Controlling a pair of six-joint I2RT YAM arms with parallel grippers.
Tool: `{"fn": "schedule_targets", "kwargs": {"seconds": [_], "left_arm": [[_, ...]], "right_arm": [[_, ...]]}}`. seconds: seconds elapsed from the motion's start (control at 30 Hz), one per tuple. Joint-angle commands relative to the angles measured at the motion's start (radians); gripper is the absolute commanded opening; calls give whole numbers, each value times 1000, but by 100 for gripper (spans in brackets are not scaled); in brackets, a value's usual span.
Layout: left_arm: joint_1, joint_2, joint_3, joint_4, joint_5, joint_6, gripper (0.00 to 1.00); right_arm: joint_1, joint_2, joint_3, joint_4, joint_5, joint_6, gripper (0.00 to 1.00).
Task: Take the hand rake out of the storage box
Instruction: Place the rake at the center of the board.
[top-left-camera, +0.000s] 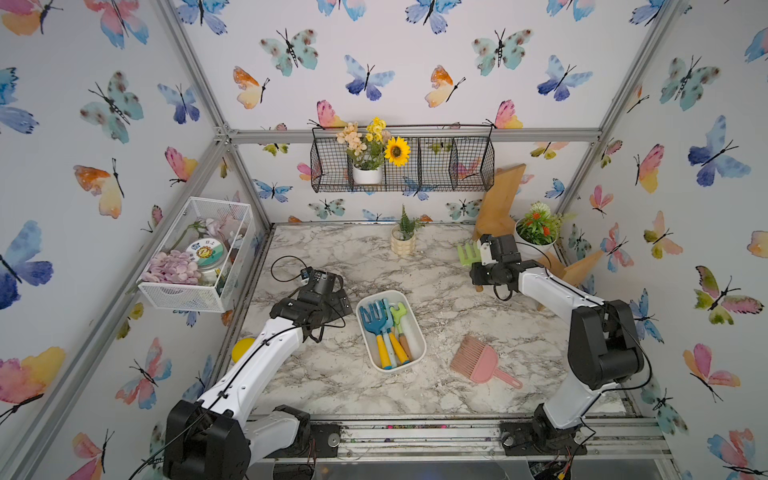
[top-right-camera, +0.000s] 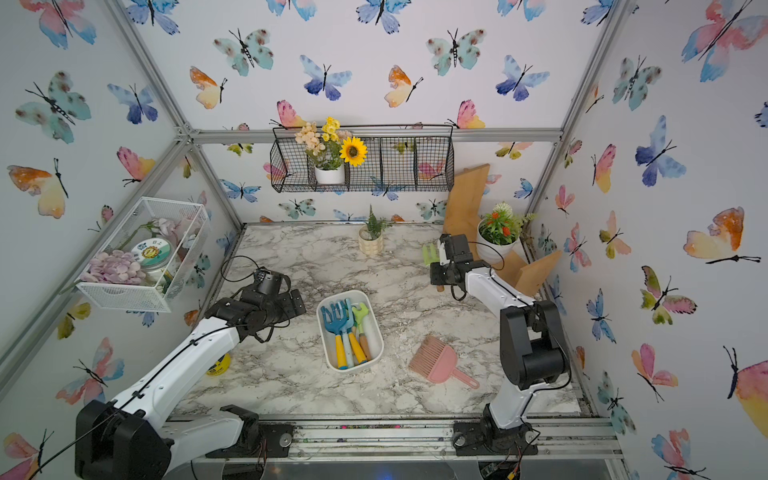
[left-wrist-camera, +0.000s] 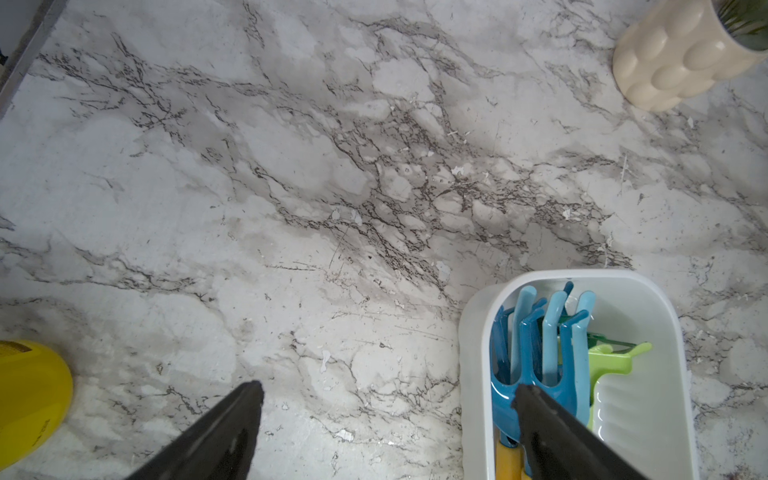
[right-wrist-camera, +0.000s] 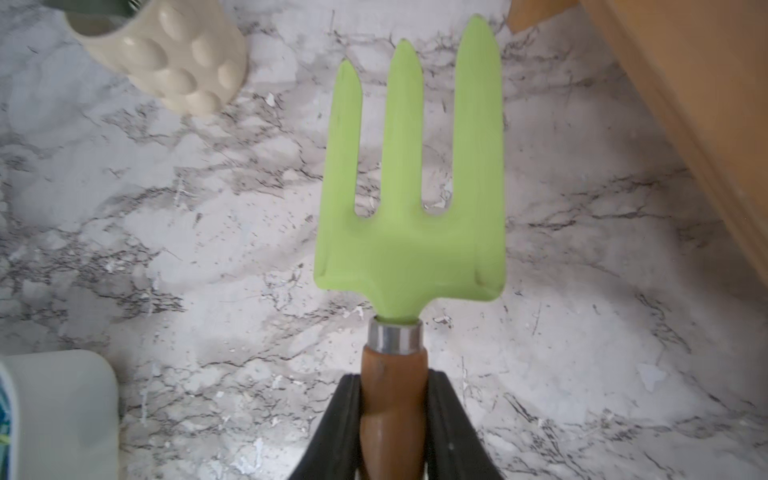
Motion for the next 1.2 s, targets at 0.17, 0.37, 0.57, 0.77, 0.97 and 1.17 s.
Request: {"fn": "schedule_targets", "kwargs": {"seconds": [0.17,0.37,0.57,0.77,0.97,1.17], "left_arm": [[3,28,34,13,23,25,99],[6,27,31,12,13,26,99],[14,17,29,8,10,24,99],[25,5,23,6,10,23,99],[32,-11,16,4,8,23,99],[36,-22,9,4,15,23,99]], "right_arm": [[-94,55,-47,-29,-87,-53,18],[-121,65,-85,-46,-84,-76,18],[-132,84,-121,-45,-72,-82,19],[-132,112,-142,-37,-66,-75,21],[-132,114,-147,-38,-61,-74,32],[-132,99,-142,-43,-65,-73,42]]}}
